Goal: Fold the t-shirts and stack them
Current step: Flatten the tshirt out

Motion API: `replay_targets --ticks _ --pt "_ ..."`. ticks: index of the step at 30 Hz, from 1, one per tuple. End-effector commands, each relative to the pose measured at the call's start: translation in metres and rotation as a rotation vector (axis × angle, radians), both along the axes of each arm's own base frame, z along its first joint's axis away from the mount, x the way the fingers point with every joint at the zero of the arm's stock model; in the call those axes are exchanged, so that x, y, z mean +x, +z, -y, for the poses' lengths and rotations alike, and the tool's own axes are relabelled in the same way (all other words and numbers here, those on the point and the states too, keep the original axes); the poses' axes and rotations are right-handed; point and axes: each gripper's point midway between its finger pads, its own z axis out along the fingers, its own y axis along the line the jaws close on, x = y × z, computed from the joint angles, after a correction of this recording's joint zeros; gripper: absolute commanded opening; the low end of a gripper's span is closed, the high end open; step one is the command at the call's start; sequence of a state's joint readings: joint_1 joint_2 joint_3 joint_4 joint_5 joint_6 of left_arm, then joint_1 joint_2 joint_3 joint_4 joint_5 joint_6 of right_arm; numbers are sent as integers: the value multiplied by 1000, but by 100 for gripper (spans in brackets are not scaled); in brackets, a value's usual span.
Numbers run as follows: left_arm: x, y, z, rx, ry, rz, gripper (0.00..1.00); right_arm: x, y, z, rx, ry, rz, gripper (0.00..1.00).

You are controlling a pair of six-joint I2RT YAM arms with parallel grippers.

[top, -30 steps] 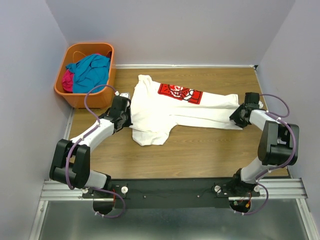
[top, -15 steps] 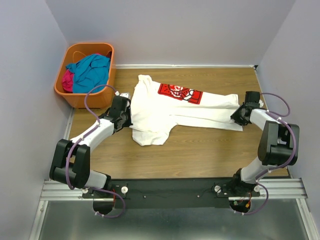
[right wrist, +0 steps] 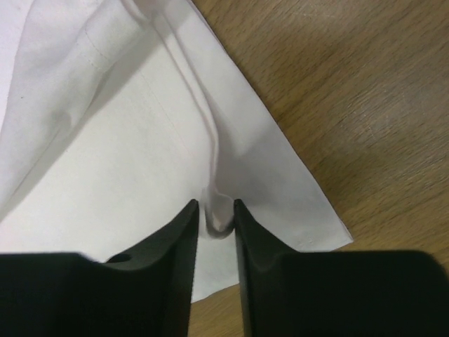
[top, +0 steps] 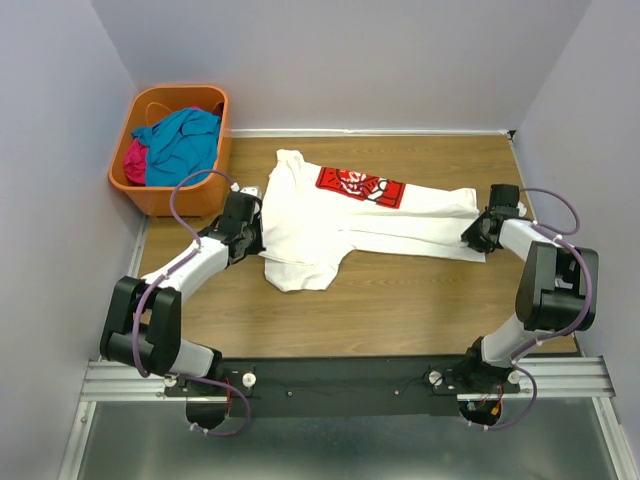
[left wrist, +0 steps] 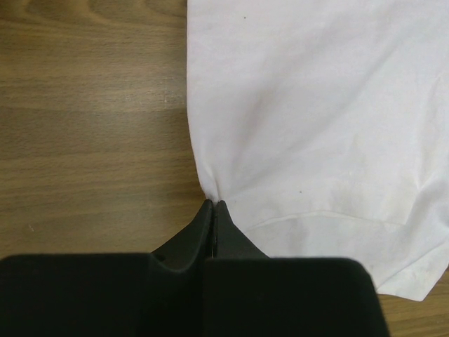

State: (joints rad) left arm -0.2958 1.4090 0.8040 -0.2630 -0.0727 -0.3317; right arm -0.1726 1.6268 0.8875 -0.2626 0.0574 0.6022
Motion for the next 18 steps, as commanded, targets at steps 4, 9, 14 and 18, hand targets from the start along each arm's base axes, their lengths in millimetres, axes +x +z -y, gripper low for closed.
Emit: replay_targets --ticks 4,9,14,18 --pt "6 6 2 -3 -18 18 0 -5 -9 4 1 -23 -19 22" --pt "8 8 0 -1 -7 29 0 -3 -4 2 9 -15 -6 5" --pt "21 19 -4 -7 13 57 0 10 16 0 19 1 54 1" --pt "67 65 -11 0 56 157 0 40 59 5 -1 13 151 1"
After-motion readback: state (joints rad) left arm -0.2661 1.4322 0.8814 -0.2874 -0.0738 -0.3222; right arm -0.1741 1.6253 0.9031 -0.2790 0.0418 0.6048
